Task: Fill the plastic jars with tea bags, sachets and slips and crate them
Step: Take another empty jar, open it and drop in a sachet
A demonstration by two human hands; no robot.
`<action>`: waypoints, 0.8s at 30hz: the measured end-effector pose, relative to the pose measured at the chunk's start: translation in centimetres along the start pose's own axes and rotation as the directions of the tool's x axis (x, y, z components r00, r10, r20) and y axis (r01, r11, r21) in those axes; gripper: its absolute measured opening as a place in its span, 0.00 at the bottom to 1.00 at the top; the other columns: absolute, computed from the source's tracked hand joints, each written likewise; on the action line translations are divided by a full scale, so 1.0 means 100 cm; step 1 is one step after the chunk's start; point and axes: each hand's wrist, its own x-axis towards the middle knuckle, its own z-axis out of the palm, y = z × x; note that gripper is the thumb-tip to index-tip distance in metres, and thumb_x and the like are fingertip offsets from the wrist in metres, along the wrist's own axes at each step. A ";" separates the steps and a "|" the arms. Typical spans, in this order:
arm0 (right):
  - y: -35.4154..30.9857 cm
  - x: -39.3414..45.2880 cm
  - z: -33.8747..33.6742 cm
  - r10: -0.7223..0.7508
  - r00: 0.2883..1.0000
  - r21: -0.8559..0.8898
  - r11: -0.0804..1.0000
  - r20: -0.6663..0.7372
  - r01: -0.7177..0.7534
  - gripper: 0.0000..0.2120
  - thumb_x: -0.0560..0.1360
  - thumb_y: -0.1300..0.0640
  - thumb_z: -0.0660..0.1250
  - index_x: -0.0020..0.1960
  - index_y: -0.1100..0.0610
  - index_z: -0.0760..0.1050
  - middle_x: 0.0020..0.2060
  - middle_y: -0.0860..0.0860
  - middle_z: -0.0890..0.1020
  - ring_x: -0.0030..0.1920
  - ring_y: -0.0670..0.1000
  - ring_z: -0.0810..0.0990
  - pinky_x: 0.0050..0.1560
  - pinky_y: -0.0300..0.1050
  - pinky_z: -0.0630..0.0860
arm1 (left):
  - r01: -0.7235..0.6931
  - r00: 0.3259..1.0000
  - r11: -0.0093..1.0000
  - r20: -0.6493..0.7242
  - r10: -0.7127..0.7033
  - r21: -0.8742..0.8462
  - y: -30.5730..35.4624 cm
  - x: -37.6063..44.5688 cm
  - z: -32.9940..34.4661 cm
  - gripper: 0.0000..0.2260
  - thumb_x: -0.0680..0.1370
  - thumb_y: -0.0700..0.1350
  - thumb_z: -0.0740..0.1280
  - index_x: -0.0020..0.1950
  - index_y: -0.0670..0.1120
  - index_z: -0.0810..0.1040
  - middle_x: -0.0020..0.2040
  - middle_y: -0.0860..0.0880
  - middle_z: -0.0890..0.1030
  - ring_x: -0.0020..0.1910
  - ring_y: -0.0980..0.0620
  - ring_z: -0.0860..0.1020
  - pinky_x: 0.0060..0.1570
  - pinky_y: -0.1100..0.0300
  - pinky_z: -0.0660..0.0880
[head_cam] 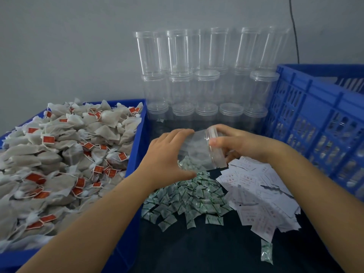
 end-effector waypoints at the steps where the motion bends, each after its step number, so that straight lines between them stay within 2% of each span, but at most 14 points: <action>1: -0.002 -0.003 -0.005 -0.034 0.999 -0.040 0.999 0.018 0.034 0.31 0.61 0.37 0.73 0.62 0.36 0.71 0.59 0.49 0.79 0.51 0.47 0.83 0.45 0.40 0.80 | 0.051 0.997 0.994 0.057 -0.045 -0.096 -0.002 0.001 -0.001 0.42 0.64 0.57 0.76 0.73 0.54 0.60 0.68 0.58 0.68 0.64 0.58 0.68 0.64 0.59 0.66; 3: -0.006 -0.009 -0.016 -0.110 0.993 -0.077 0.991 0.039 0.113 0.32 0.57 0.38 0.75 0.60 0.26 0.69 0.62 0.47 0.75 0.58 0.46 0.81 0.52 0.40 0.80 | 0.190 0.972 0.936 0.188 -0.139 -0.295 -0.006 0.001 -0.002 0.41 0.64 0.58 0.77 0.73 0.55 0.62 0.64 0.60 0.71 0.57 0.63 0.72 0.56 0.66 0.70; 5: -0.007 -0.011 -0.026 -0.194 0.981 -0.021 0.981 -0.019 0.194 0.31 0.57 0.40 0.75 0.57 0.22 0.70 0.62 0.47 0.75 0.57 0.44 0.82 0.50 0.36 0.79 | 0.287 0.950 0.868 0.237 -0.204 -0.405 -0.013 0.001 0.000 0.40 0.63 0.59 0.77 0.71 0.55 0.64 0.61 0.61 0.74 0.55 0.64 0.74 0.52 0.67 0.72; 7: -0.003 -0.006 -0.032 -0.240 0.958 0.045 0.967 -0.156 0.250 0.30 0.58 0.40 0.76 0.57 0.26 0.70 0.62 0.49 0.74 0.57 0.46 0.82 0.53 0.38 0.79 | 0.329 0.944 0.791 0.184 -0.273 -0.515 -0.017 0.003 0.001 0.38 0.62 0.59 0.78 0.67 0.55 0.66 0.58 0.60 0.76 0.54 0.62 0.77 0.53 0.62 0.75; 9: 0.005 0.008 -0.030 -0.226 0.929 0.074 0.963 -0.292 0.258 0.32 0.60 0.41 0.82 0.58 0.32 0.69 0.61 0.50 0.74 0.60 0.50 0.81 0.57 0.42 0.78 | 0.346 0.928 0.698 0.116 -0.355 -0.627 -0.018 0.007 0.002 0.42 0.57 0.62 0.79 0.66 0.54 0.66 0.57 0.58 0.76 0.55 0.60 0.77 0.53 0.57 0.77; 11: 0.014 0.026 -0.022 -0.184 0.903 0.095 0.967 -0.389 0.238 0.32 0.58 0.40 0.80 0.57 0.37 0.69 0.60 0.49 0.76 0.62 0.51 0.79 0.58 0.44 0.76 | 0.338 0.908 0.615 0.074 -0.413 -0.713 -0.020 0.012 0.003 0.45 0.54 0.61 0.80 0.66 0.55 0.64 0.59 0.59 0.72 0.59 0.58 0.75 0.54 0.54 0.77; 13: 0.024 0.048 -0.014 -0.130 0.873 0.093 0.976 -0.470 0.195 0.29 0.59 0.42 0.80 0.54 0.41 0.68 0.59 0.50 0.77 0.60 0.51 0.78 0.57 0.47 0.76 | 0.318 0.891 0.578 0.029 -0.452 -0.752 -0.024 0.015 0.004 0.43 0.58 0.55 0.81 0.67 0.56 0.63 0.58 0.63 0.69 0.63 0.55 0.72 0.57 0.53 0.74; 14: 0.030 0.059 -0.010 -0.097 0.859 0.074 0.985 -0.503 0.155 0.29 0.62 0.44 0.81 0.54 0.44 0.68 0.59 0.51 0.77 0.58 0.51 0.78 0.55 0.48 0.77 | 0.310 0.881 0.577 0.000 -0.473 -0.755 -0.026 0.015 0.004 0.41 0.60 0.51 0.80 0.67 0.56 0.62 0.56 0.64 0.69 0.63 0.57 0.70 0.57 0.56 0.72; 15: 0.035 0.071 -0.007 -0.065 0.845 0.042 0.994 -0.531 0.103 0.29 0.64 0.44 0.81 0.55 0.47 0.67 0.58 0.52 0.76 0.56 0.52 0.78 0.51 0.48 0.77 | 0.299 0.870 0.586 -0.038 -0.492 -0.753 -0.029 0.015 0.005 0.39 0.62 0.48 0.80 0.66 0.56 0.62 0.55 0.65 0.68 0.62 0.61 0.70 0.55 0.62 0.70; 17: 0.046 0.091 -0.001 -0.024 0.815 -0.047 0.999 -0.579 -0.005 0.32 0.65 0.44 0.81 0.58 0.51 0.66 0.60 0.52 0.74 0.55 0.52 0.75 0.47 0.45 0.73 | 0.265 0.849 0.609 -0.119 -0.516 -0.748 -0.032 0.016 0.005 0.37 0.63 0.45 0.80 0.65 0.55 0.63 0.53 0.66 0.69 0.52 0.74 0.71 0.45 0.76 0.69; 19: 0.056 0.108 0.003 0.007 0.809 -0.116 0.989 -0.588 -0.092 0.35 0.65 0.45 0.81 0.62 0.54 0.66 0.64 0.54 0.71 0.59 0.52 0.72 0.52 0.46 0.71 | 0.246 0.833 0.616 -0.162 -0.529 -0.748 -0.034 0.017 0.005 0.37 0.62 0.44 0.80 0.65 0.52 0.64 0.53 0.64 0.71 0.45 0.79 0.70 0.38 0.81 0.68; 21: 0.065 0.119 0.006 0.043 0.820 -0.201 0.961 -0.571 -0.190 0.41 0.66 0.44 0.80 0.70 0.57 0.65 0.69 0.56 0.69 0.65 0.55 0.72 0.61 0.52 0.72 | 0.268 0.827 0.611 -0.147 -0.543 -0.745 -0.033 0.017 0.006 0.38 0.63 0.45 0.80 0.66 0.52 0.64 0.53 0.65 0.70 0.47 0.76 0.70 0.39 0.79 0.68; 24: 0.074 0.126 0.007 0.111 0.824 -0.303 0.896 -0.556 -0.326 0.47 0.67 0.40 0.78 0.77 0.55 0.59 0.75 0.56 0.66 0.73 0.60 0.67 0.70 0.60 0.67 | 0.295 0.834 0.600 -0.106 -0.541 -0.743 -0.032 0.017 0.008 0.37 0.63 0.47 0.80 0.63 0.56 0.63 0.51 0.66 0.68 0.48 0.72 0.68 0.40 0.75 0.66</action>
